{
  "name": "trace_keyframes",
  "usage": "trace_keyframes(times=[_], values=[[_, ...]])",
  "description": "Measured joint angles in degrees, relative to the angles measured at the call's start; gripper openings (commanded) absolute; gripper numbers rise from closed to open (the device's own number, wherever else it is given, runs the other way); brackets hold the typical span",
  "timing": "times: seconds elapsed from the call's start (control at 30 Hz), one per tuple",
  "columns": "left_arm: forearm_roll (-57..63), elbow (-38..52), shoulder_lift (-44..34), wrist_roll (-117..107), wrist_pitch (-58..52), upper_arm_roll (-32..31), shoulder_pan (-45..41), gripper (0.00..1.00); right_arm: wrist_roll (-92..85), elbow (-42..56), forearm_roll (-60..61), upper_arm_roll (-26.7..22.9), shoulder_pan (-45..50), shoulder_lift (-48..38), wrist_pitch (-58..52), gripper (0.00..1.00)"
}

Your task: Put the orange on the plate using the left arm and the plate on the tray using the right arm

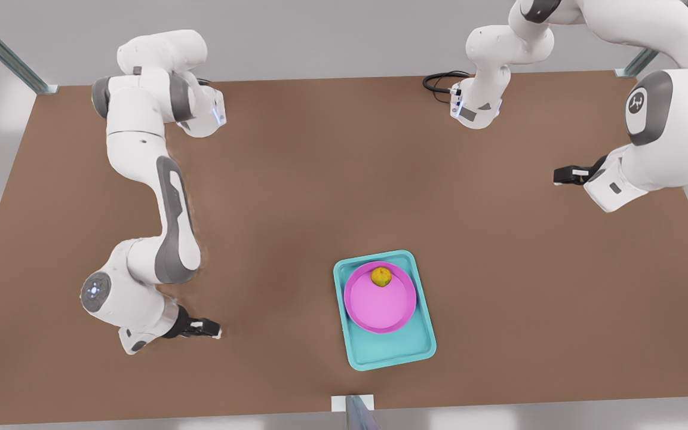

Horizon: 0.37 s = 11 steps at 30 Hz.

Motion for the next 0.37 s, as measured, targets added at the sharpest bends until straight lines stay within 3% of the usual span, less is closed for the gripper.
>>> trace_keyframes(times=[0.07,0.17,0.3,0.37], values=[[-0.06,0.0,0.05,0.0,-0.03,0.0,-0.02,1.0,-3.08,3.18,-7.76,-4.72,-0.84,-7.23,-12.21,1.0],[-0.07,0.0,-0.04,-0.03,-0.07,0.0,-0.09,1.0,-7.08,4.59,-18.97,-5.47,1.73,-17.69,-26.12,1.0],[0.02,0.0,0.27,0.06,-0.48,0.0,-0.01,1.0,-10.18,-8.94,-26.92,4.38,-2.66,-32.06,-34.72,1.0],[0.01,-0.04,0.46,0.1,-1.16,0.0,-0.02,1.0,-11.15,-12.48,-29.13,6.54,-3.33,-34.98,-36.11,1.0]])
